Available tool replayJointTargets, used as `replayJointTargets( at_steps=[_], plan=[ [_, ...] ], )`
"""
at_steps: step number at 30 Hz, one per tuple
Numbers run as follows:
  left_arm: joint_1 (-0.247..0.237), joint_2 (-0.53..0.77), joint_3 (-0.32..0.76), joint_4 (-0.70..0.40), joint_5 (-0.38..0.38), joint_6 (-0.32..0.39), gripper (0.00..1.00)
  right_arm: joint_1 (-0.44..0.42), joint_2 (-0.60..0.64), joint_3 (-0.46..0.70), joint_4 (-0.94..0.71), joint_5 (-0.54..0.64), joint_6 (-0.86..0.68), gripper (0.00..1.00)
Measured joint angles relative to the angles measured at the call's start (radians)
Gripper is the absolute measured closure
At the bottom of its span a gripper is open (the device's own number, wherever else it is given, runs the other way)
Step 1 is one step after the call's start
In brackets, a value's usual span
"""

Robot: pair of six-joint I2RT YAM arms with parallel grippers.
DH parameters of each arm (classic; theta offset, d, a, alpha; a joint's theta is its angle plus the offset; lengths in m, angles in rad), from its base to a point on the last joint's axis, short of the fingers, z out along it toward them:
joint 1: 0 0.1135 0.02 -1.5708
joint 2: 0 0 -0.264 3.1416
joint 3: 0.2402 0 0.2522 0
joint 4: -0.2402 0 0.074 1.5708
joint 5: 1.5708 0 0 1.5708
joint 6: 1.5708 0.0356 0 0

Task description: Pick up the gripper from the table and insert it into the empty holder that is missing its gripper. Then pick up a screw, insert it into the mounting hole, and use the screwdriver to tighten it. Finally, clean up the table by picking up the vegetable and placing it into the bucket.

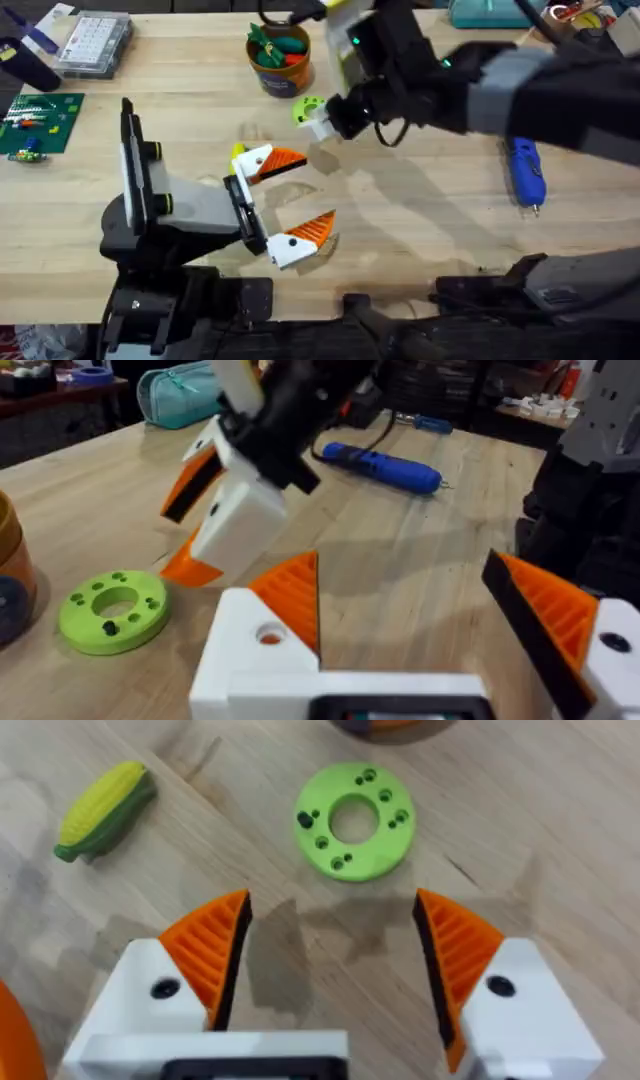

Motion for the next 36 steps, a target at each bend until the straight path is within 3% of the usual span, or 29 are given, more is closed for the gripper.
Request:
replayJointTargets(
  at_steps=[7, 12, 18, 21, 24, 28, 36],
  plan=[
    [0.000, 0.000, 0.000, 0.000, 0.000, 0.000, 0.012, 0.004, 0.143, 0.157, -0.054, -0.008, -0.049, 0.054],
    [0.000, 0.000, 0.000, 0.000, 0.000, 0.000, 0.012, 0.011, 0.182, 0.171, -0.033, -0.014, -0.065, 0.008],
    [0.000, 0.000, 0.000, 0.000, -0.003, 0.000, 0.012, 0.018, 0.229, 0.172, -0.001, -0.014, -0.075, 0.061],
    [0.000, 0.000, 0.000, 0.000, -0.003, 0.000, 0.012, 0.020, 0.256, 0.177, 0.004, -0.014, -0.079, 0.112],
    [0.000, 0.000, 0.000, 0.000, -0.003, 0.000, 0.012, 0.020, 0.278, 0.186, 0.007, -0.014, -0.079, 0.281],
    [0.000, 0.000, 0.000, 0.000, -0.003, 0.000, 0.012, 0.022, 0.283, 0.190, 0.028, -0.014, -0.078, 0.405],
    [0.000, 0.000, 0.000, 0.000, -0.003, 0.000, 0.012, 0.026, 0.283, 0.202, 0.036, -0.014, -0.067, 0.536]
  ],
)
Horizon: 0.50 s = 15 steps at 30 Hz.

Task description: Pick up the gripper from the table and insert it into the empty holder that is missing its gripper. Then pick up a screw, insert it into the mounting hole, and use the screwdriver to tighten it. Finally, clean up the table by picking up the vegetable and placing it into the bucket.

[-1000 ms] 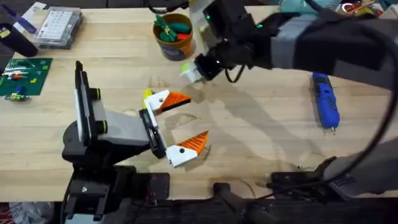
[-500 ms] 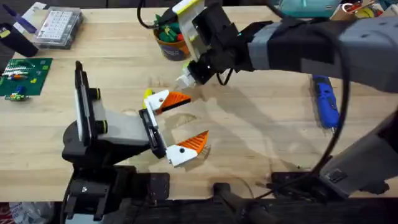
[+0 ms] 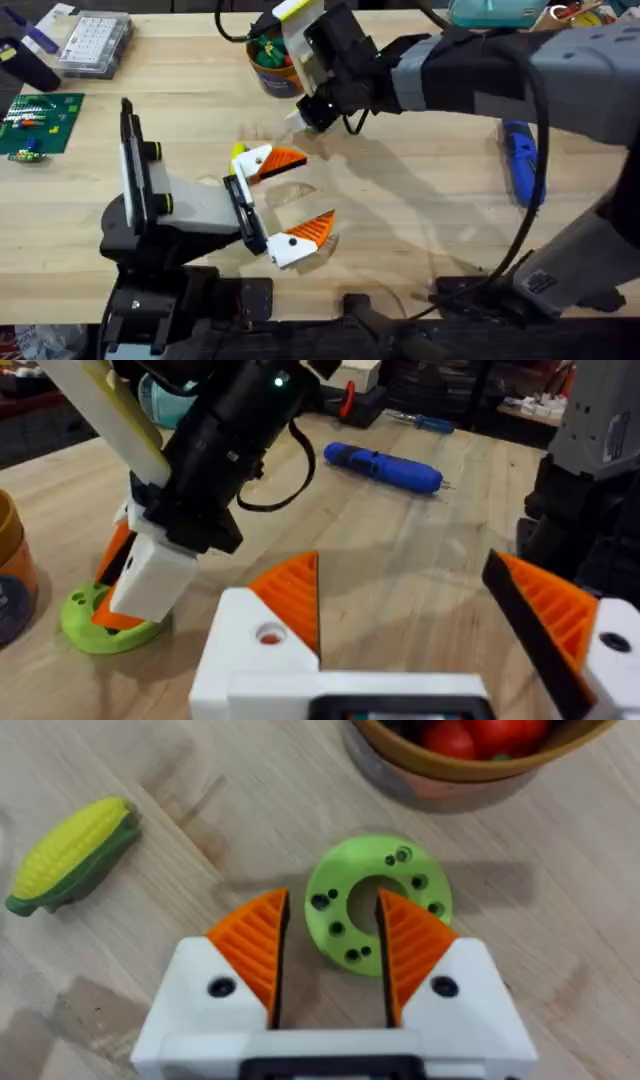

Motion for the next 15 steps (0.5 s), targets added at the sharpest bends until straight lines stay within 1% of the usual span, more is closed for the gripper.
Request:
replayJointTargets(
  at_steps=[5, 15],
  plan=[
    [0.000, 0.000, 0.000, 0.000, -0.001, 0.000, 0.012, 0.000, 0.000, 0.000, -0.006, -0.005, 0.011, 0.546],
    [0.000, 0.000, 0.000, 0.000, -0.004, 0.000, 0.012, 0.000, 0.017, 0.000, -0.007, -0.031, 0.015, 0.526]
  ],
)
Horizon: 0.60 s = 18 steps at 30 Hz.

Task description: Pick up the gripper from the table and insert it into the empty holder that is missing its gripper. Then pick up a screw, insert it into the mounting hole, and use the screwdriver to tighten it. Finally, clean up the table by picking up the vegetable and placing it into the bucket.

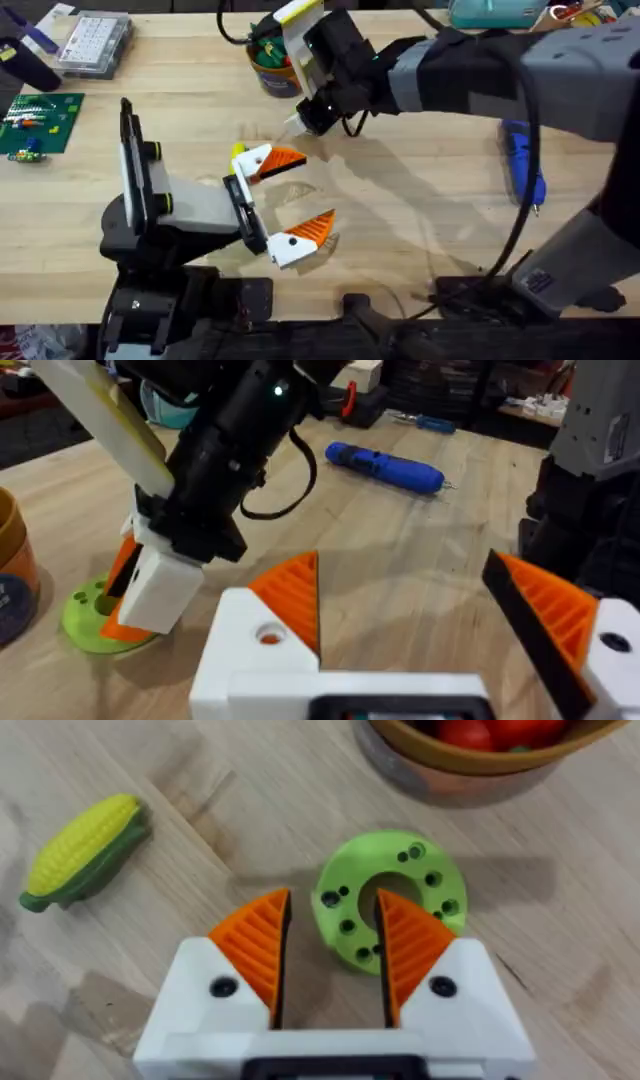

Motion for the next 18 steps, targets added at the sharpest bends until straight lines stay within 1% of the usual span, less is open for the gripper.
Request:
replayJointTargets(
  at_steps=[18],
  plan=[
    [0.000, 0.000, 0.000, 0.000, 0.000, 0.000, 0.012, 0.017, 0.036, 0.001, 0.025, -0.007, 0.000, 0.533]
  ],
)
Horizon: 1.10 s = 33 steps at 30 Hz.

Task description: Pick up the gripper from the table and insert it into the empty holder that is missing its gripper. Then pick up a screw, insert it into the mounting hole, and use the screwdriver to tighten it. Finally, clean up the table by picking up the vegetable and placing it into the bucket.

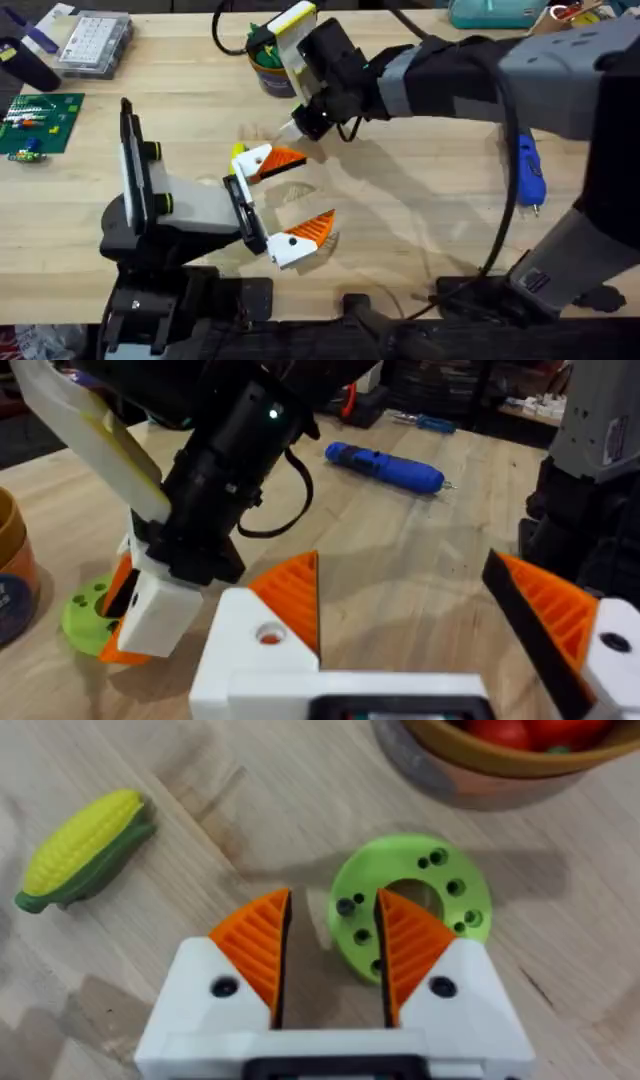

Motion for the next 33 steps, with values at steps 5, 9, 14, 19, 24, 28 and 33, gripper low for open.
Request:
replayJointTargets(
  at_steps=[5, 9, 14, 19, 24, 28, 33],
  plan=[
    [0.000, 0.000, 0.000, 0.000, 0.000, 0.000, 0.012, 0.001, 0.004, 0.000, 0.000, 0.000, 0.000, 0.550],
    [0.000, 0.000, 0.000, 0.000, 0.000, 0.000, 0.012, 0.001, 0.004, 0.000, 0.000, 0.000, 0.000, 0.590],
    [0.000, 0.000, 0.000, 0.000, 0.000, 0.000, 0.012, 0.001, 0.004, 0.000, 0.000, 0.000, 0.000, 0.662],
    [0.000, 0.000, 0.000, 0.000, 0.000, 0.000, 0.012, 0.001, 0.004, 0.000, 0.000, 0.015, -0.004, 0.648],
    [0.000, 0.000, 0.000, 0.000, 0.000, 0.000, 0.012, 0.001, 0.004, 0.001, -0.001, 0.028, -0.008, 0.636],
    [0.000, 0.000, 0.000, 0.000, 0.000, 0.000, 0.012, 0.005, 0.004, 0.059, -0.064, 0.032, -0.010, 0.643],
    [0.000, 0.000, 0.000, 0.000, 0.000, 0.000, 0.012, 0.022, 0.004, 0.092, -0.084, 0.035, -0.011, 0.660]
  ],
)
